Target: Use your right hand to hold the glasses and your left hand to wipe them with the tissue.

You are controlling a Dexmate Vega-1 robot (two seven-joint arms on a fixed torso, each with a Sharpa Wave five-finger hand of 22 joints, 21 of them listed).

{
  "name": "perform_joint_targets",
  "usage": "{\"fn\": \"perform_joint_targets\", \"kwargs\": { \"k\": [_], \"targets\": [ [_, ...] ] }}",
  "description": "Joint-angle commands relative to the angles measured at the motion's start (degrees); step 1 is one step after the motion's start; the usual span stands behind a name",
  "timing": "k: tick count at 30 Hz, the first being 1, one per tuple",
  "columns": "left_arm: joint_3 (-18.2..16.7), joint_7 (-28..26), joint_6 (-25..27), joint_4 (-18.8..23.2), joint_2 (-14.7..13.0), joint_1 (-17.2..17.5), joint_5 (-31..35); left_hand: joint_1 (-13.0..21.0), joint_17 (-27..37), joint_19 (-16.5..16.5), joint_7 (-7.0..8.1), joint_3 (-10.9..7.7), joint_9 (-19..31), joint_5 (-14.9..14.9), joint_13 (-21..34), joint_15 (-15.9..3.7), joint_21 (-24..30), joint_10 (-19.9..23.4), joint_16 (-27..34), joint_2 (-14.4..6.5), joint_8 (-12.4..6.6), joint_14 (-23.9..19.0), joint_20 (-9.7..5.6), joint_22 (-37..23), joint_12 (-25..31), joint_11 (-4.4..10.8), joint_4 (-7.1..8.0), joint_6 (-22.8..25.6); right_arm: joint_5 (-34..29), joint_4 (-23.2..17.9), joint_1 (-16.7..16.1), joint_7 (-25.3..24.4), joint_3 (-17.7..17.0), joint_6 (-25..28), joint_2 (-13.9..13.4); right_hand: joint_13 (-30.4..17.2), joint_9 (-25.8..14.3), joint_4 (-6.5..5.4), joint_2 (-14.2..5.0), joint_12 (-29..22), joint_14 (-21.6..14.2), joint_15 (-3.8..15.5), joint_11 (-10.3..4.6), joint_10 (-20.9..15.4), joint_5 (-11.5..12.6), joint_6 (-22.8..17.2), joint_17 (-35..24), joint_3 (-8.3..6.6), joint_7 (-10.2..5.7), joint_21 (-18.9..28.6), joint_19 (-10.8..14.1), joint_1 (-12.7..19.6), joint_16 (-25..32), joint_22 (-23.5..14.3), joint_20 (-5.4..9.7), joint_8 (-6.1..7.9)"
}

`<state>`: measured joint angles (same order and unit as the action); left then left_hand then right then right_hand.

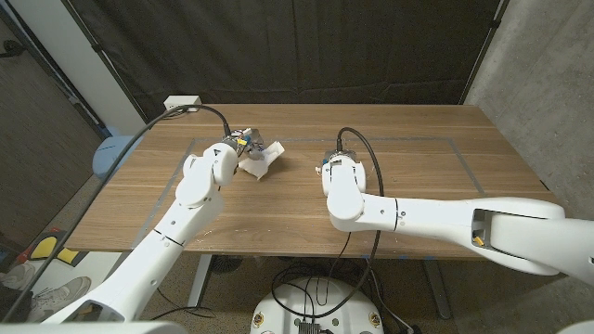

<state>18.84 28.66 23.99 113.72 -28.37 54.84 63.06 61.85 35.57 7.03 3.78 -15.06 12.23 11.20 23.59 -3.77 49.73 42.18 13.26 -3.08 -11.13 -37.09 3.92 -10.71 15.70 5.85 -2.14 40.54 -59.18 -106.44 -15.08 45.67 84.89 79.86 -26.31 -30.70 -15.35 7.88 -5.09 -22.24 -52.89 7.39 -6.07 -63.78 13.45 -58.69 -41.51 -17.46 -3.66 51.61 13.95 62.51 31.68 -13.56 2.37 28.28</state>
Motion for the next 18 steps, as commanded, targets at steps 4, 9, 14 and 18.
{"fn": "perform_joint_targets", "kwargs": {
  "k": [4, 9, 14, 18],
  "targets": [
    [-2.0, 6.8, -2.5, 1.6, -1.0, -0.1, -4.1, -15.2, -6.8, -11.0, 1.94, 9.16, -0.3, 2.2, -3.9, 4.29, -8.3, -26.5, -3.3, 4.3, 1.02, 26.5, 4.47, 0.2, -5.5, -5.10, 8.37, -25.2, -1.6, 5.1, 2.1, 3.8, 3.0, 0.1, 2.5, -0.2, 0.1, -0.18, -1.57, 0.2, 0.3, 5.60, -0.35, 0.3, -0.4, -0.3, 0.0, 0.50, -0.85, 0.5, -0.2, 1.0, 0.2, 0.0, 0.63, 0.09],
    [-6.4, -1.7, -6.8, 1.8, 0.6, 3.4, -12.0, -26.4, -13.9, -22.1, 3.28, 14.55, -0.8, 2.9, -9.2, 10.15, -15.7, -52.7, -3.1, 0.5, 1.19, 46.6, 5.65, -0.3, -5.7, -8.44, 11.57, -50.5, -1.6, 5.4, 1.8, 3.3, 2.7, 0.1, 2.6, -0.2, 0.1, -0.17, -1.76, 0.4, 0.5, 5.68, -0.24, 0.3, -0.5, 0.0, 0.1, 0.69, -0.94, 0.8, -0.3, 1.1, 0.4, 0.1, 0.58, 0.00],
    [-9.9, -13.7, -14.5, 0.7, 1.9, 6.8, -19.2, -29.2, -15.0, -25.2, 3.23, 15.24, -0.7, 2.8, -10.2, 9.87, -17.3, -56.8, -2.7, -1.9, 0.81, 49.6, 5.48, -0.5, -5.0, -8.20, 11.78, -54.4, -1.2, 5.3, 0.3, 0.9, 1.0, 0.1, 2.6, -0.3, 0.3, -0.31, -1.85, 0.7, 0.9, 5.52, -0.11, 1.0, -0.7, 0.3, 0.5, 0.92, -1.22, 1.1, -0.2, 0.8, 0.1, 0.2, 0.37, -0.20],
    [-10.7, -15.7, -17.1, 1.1, 1.0, 7.5, -22.0, -30.1, -15.6, -25.1, 3.56, 15.09, -0.8, 2.5, -10.6, 9.21, -17.4, -54.6, -1.8, -3.6, -0.27, 48.0, 5.52, -0.6, -3.8, -8.02, 11.58, -52.5, -1.9, 4.8, -0.8, -0.5, 0.0, 0.1, 2.5, 0.6, 0.7, -1.04, -1.81, 2.0, 1.9, 5.30, 0.02, 2.4, -0.9, 2.0, 1.7, 1.52, -1.76, 1.8, 0.1, -0.5, -1.0, 0.4, 0.01, -1.05]
  ]
}}
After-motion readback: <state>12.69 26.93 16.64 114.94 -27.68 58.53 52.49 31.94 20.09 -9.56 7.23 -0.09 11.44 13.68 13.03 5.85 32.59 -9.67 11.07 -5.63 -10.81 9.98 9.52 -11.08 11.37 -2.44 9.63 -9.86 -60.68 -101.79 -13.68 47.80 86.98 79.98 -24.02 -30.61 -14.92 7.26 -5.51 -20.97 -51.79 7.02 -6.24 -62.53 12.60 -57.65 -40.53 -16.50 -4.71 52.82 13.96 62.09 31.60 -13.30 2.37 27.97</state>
